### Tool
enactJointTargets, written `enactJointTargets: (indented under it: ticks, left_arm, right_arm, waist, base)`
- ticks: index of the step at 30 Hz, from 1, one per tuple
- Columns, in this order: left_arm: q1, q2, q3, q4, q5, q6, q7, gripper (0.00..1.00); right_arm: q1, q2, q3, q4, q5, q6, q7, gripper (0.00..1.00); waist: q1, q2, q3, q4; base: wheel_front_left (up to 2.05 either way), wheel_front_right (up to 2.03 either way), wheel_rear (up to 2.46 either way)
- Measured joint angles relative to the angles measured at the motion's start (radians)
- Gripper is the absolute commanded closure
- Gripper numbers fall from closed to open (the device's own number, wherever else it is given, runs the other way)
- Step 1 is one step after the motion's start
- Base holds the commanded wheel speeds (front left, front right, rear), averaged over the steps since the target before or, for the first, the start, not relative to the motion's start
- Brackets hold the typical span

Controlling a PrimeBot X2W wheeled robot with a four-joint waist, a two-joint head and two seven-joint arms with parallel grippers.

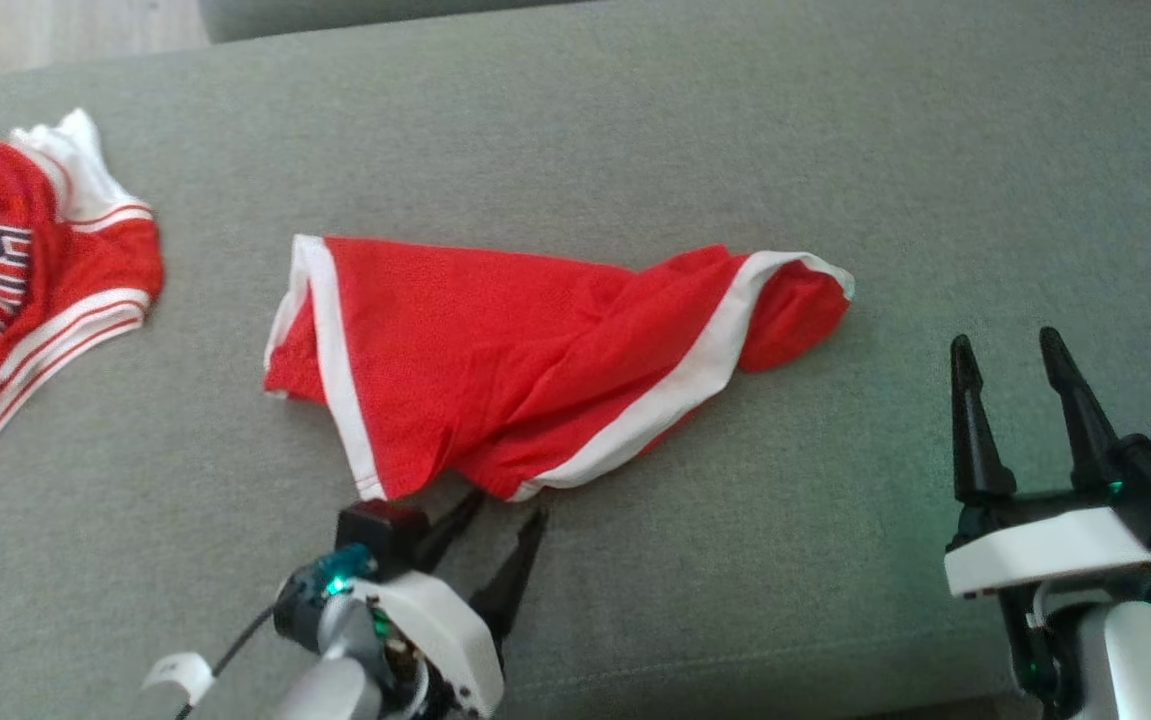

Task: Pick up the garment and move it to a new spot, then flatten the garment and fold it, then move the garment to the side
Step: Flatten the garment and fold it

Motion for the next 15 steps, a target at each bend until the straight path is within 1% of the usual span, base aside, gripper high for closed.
enactJointTargets:
  ticks: [5, 7, 8, 9, 10, 15]
  left_arm:
    - [-0.051, -0.006, 0.007, 0.035, -0.008, -0.001, -0.066, 0.00]
    - [-0.061, -0.007, 0.007, 0.038, -0.012, -0.016, -0.078, 0.01]
    - [-0.062, -0.007, 0.006, 0.039, -0.018, -0.018, -0.083, 0.53]
    - [-0.062, -0.006, 0.005, 0.041, -0.019, -0.018, -0.084, 0.96]
    - [-0.062, -0.005, 0.005, 0.045, -0.019, -0.023, -0.085, 1.00]
    - [-0.066, 0.000, 0.002, 0.052, -0.029, -0.034, -0.094, 1.00]
  right_arm:
    - [-0.001, 0.000, -0.007, 0.001, 0.000, 0.000, -0.009, 0.00]
    - [-0.007, 0.000, -0.007, 0.003, 0.000, 0.000, -0.009, 0.00]
    - [-0.013, 0.000, -0.009, 0.004, 0.000, 0.000, -0.009, 0.00]
    - [-0.019, 0.000, -0.011, 0.004, 0.000, 0.000, -0.009, 0.00]
    - [-0.025, 0.000, -0.012, 0.004, 0.000, 0.000, -0.010, 0.00]
    - [-0.058, 0.000, -0.006, 0.036, 0.000, 0.000, -0.010, 0.00]
  waist:
    - [0.0000, 0.0000, 0.028, -0.024]
    - [-0.0001, 0.0000, 0.033, -0.028]
    - [-0.0001, 0.0000, 0.035, -0.029]
    - [-0.0001, 0.0000, 0.036, -0.028]
    - [-0.0001, 0.0000, 0.037, -0.027]
    - [-0.0001, 0.0000, 0.044, -0.012]
  base:
    - [0.00, 0.00, 0.00]
    - [0.00, 0.00, 0.00]
    - [0.00, 0.00, 0.00]
    - [0.00, 0.00, 0.00]
    - [0.00, 0.00, 0.00]
    - [0.00, 0.00, 0.00]
